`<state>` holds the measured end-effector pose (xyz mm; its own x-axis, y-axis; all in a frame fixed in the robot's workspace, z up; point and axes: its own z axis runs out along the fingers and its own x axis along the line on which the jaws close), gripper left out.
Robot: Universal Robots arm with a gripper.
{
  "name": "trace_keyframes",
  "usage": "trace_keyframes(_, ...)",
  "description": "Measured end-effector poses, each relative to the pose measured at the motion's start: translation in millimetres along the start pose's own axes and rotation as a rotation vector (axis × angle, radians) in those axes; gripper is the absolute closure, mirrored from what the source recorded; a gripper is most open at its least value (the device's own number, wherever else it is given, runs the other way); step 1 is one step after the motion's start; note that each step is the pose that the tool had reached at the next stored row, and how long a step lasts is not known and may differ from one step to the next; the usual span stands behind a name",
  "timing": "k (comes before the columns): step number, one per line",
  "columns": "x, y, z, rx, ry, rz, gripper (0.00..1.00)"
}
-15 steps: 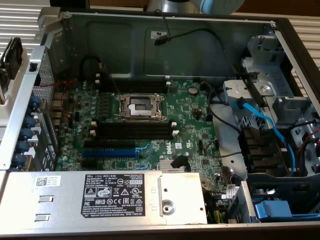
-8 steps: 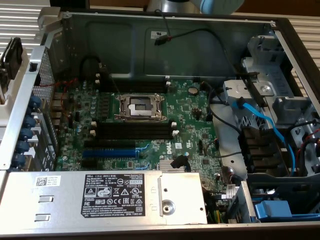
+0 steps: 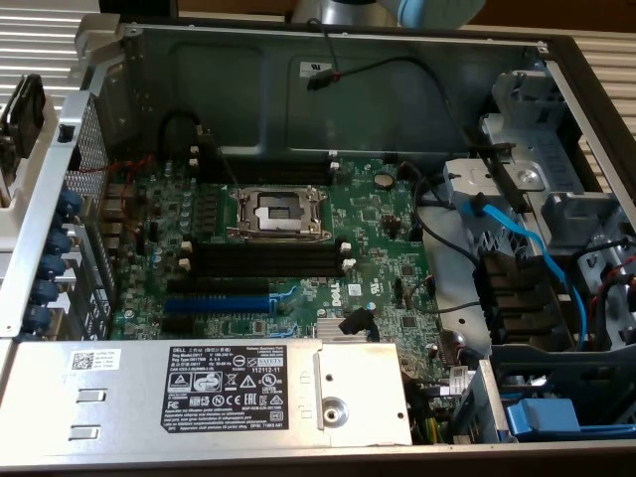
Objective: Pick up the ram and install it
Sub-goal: 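Pick up the ram and move it above insertion slot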
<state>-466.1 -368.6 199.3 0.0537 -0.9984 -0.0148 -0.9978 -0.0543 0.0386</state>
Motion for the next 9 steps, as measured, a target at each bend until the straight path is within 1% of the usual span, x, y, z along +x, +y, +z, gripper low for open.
trace_keyframes(2, 0.0, 0.1, -1.8, 0.0, 0.0, 0.0, 0.85)
trace_keyframes(5, -0.1, 0.3, -7.2, 0.0001, 0.0, 0.0, 0.85)
trace_keyframes(9, -1.0, 0.5, -14.2, 0.0002, 0.002, 0.0, 0.85)
